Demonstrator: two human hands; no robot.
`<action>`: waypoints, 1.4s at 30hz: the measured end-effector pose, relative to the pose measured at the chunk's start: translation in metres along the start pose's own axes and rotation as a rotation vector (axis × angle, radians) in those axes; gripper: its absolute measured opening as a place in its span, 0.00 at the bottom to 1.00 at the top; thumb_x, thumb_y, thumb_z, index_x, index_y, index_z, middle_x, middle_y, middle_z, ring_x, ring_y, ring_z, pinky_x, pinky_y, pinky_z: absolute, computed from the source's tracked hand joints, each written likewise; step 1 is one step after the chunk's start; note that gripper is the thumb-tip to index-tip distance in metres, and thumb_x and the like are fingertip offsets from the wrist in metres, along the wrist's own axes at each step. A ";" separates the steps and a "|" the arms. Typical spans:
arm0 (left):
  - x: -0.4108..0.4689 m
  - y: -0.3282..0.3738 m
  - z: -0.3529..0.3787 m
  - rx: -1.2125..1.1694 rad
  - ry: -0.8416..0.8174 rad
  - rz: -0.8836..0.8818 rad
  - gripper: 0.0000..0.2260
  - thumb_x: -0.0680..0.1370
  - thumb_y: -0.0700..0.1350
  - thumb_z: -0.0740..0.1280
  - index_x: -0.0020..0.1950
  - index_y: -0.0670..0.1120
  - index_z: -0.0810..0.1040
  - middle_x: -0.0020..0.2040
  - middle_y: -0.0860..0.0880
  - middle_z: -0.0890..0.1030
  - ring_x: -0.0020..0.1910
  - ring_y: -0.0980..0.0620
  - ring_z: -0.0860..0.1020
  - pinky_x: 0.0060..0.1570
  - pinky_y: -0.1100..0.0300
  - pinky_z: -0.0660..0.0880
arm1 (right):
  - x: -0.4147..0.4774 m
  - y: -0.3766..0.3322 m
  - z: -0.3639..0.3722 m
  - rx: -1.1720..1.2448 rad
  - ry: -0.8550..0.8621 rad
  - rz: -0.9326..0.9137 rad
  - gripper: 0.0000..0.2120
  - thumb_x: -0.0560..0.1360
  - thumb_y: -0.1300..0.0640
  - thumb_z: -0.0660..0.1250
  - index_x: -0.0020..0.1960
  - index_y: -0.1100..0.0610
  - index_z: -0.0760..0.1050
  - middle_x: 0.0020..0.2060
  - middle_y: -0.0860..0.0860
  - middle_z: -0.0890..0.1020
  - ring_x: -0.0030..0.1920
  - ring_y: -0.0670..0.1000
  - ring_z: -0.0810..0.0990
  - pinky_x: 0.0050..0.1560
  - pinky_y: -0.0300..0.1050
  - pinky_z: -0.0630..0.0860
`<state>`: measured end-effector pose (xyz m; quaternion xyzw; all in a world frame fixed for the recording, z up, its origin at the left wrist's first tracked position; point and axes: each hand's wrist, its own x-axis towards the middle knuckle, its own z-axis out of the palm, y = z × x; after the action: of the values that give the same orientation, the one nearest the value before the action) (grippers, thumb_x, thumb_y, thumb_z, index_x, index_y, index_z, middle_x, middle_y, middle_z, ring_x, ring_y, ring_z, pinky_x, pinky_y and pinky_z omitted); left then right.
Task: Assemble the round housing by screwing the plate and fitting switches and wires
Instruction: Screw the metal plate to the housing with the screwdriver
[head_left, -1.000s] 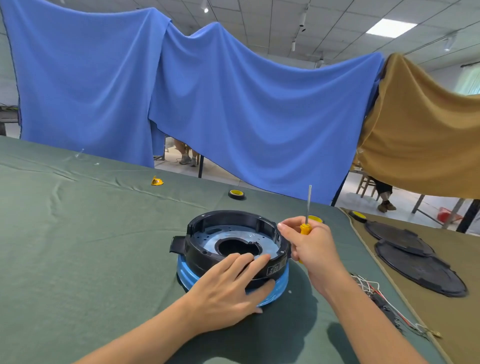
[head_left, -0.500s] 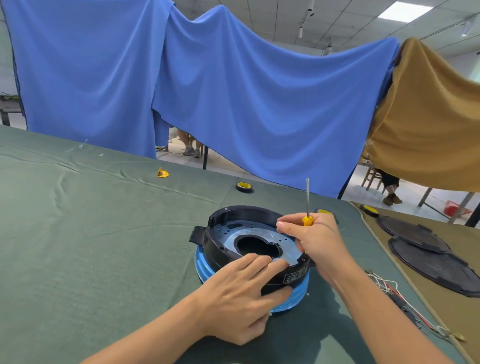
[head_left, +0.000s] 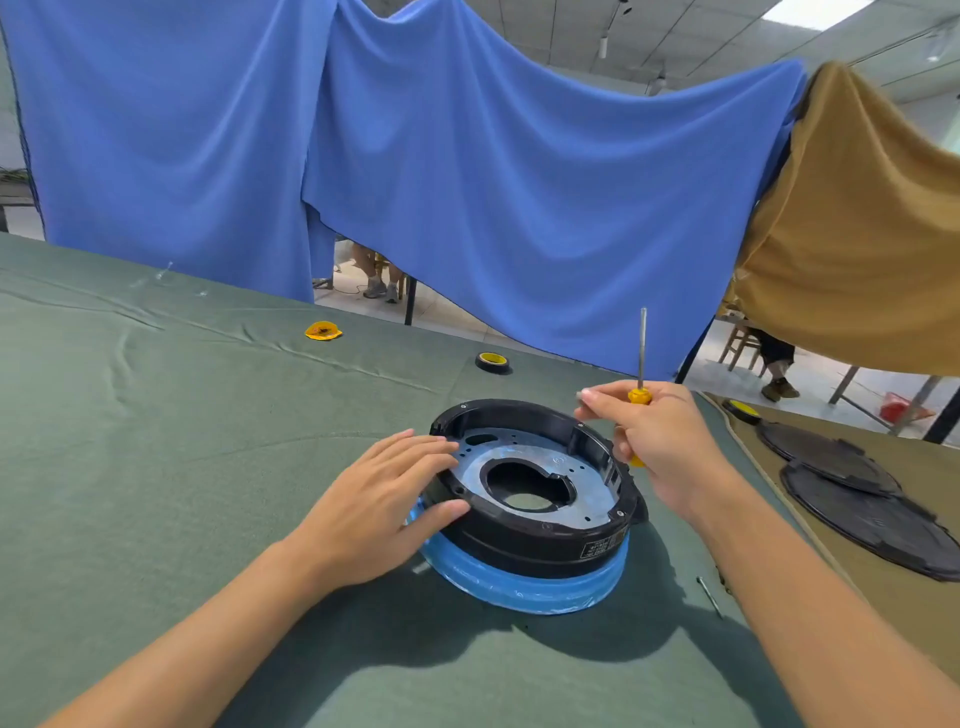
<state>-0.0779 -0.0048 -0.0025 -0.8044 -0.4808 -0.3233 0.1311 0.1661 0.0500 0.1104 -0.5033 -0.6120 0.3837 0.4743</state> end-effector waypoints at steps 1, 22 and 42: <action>-0.004 -0.004 0.001 -0.036 -0.020 -0.025 0.24 0.81 0.59 0.57 0.64 0.44 0.79 0.68 0.50 0.77 0.69 0.52 0.73 0.72 0.57 0.61 | 0.000 0.000 0.001 -0.022 -0.017 0.000 0.04 0.75 0.60 0.71 0.44 0.61 0.83 0.38 0.55 0.86 0.22 0.45 0.67 0.25 0.38 0.66; -0.008 0.009 0.011 -0.028 0.003 -0.091 0.23 0.80 0.61 0.57 0.64 0.47 0.80 0.67 0.53 0.78 0.68 0.54 0.74 0.59 0.61 0.69 | -0.020 0.000 0.060 -0.765 -0.565 -0.333 0.04 0.73 0.59 0.73 0.46 0.53 0.86 0.32 0.38 0.80 0.34 0.30 0.76 0.31 0.22 0.67; -0.009 0.008 0.012 -0.054 0.015 -0.103 0.25 0.80 0.62 0.55 0.66 0.48 0.79 0.68 0.54 0.77 0.70 0.55 0.72 0.61 0.59 0.71 | -0.014 -0.003 0.057 -0.588 -0.497 0.004 0.03 0.73 0.57 0.74 0.40 0.51 0.84 0.29 0.45 0.83 0.23 0.40 0.73 0.26 0.33 0.67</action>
<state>-0.0691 -0.0090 -0.0169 -0.7794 -0.5119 -0.3483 0.0961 0.1112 0.0363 0.0956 -0.5109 -0.7912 0.3028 0.1463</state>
